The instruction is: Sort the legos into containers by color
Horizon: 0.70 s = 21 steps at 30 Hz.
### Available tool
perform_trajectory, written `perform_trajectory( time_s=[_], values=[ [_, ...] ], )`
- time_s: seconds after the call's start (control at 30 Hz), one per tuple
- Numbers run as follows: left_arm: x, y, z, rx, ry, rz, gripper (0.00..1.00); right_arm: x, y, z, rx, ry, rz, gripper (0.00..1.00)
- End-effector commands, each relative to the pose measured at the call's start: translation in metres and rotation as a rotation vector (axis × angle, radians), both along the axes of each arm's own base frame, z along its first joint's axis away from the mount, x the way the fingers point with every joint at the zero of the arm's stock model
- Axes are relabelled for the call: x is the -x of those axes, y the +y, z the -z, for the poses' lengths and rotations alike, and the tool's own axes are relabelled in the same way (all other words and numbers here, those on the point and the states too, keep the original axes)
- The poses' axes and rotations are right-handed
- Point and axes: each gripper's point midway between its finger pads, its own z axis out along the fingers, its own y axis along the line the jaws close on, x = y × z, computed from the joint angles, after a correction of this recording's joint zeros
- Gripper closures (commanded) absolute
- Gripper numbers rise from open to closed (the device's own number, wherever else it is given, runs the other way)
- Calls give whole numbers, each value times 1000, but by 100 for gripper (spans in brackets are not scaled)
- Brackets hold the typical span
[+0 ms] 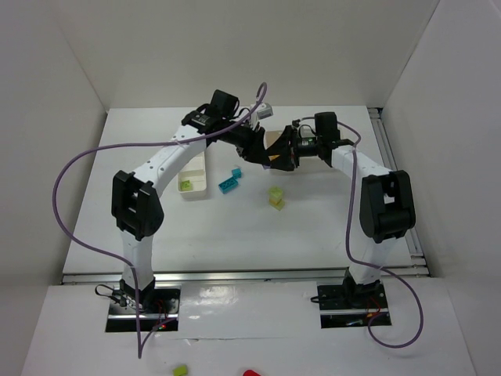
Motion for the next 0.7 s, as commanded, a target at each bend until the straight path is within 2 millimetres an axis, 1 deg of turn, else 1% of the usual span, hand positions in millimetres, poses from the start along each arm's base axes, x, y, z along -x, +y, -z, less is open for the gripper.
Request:
perform_trajectory(
  time_s=[0.0, 0.03, 0.07, 0.1, 0.13, 0.17, 0.23, 0.3, 0.37, 0.4, 0.43, 0.5, 0.53, 0.57, 0.6, 0.63, 0.67],
  values=[
    [7, -2, -32, 57, -92, 36, 100, 3, 3, -5, -25, -26, -26, 41],
    [7, -2, -32, 57, -92, 36, 100, 7, 6, -6, -31, -24, -44, 41],
    [5, -1, -31, 49, -96, 27, 100, 10, 11, -12, -47, -46, -73, 41],
    [3, -1, -33, 47, -108, 19, 100, 9, 11, -15, -48, -68, -76, 41],
    [2, -2, -29, 43, -100, 19, 100, 15, 14, -15, -54, -54, -98, 44],
    [0, -1, -28, 38, -102, 12, 100, 15, 14, -14, -52, -55, -100, 45],
    [-4, 0, -26, 21, -111, -8, 100, 20, 13, -21, -67, -63, -120, 48],
    [-7, 2, -24, 8, -125, -19, 100, 24, 12, -27, -77, -75, -131, 58],
    [-11, 4, -22, -7, -133, -38, 100, 24, 12, -26, -78, -54, -126, 67],
    [-12, 4, -22, -13, -136, -45, 100, 26, 12, -29, -80, -63, -127, 74],
    [-14, 4, -17, -23, -131, -51, 100, 23, 12, -27, -70, -66, -112, 76],
    [-18, 6, -15, -40, -140, -73, 100, 17, 10, -28, -62, -77, -89, 80],
    [-21, 8, -13, -53, -136, -97, 100, 12, 7, -26, -48, -71, -62, 81],
    [-24, 12, -13, -52, -125, -112, 95, 10, 6, -24, -39, -62, -50, 81],
    [-24, 12, -13, -52, -125, -113, 70, 8, 7, -26, -35, -72, -42, 82],
    [-25, 12, -13, -58, -128, -119, 54, 5, 3, -24, -27, -63, -24, 82],
    [-25, 14, -9, -67, -115, -130, 42, 1, 3, -22, -14, -74, -9, 84]
  ],
)
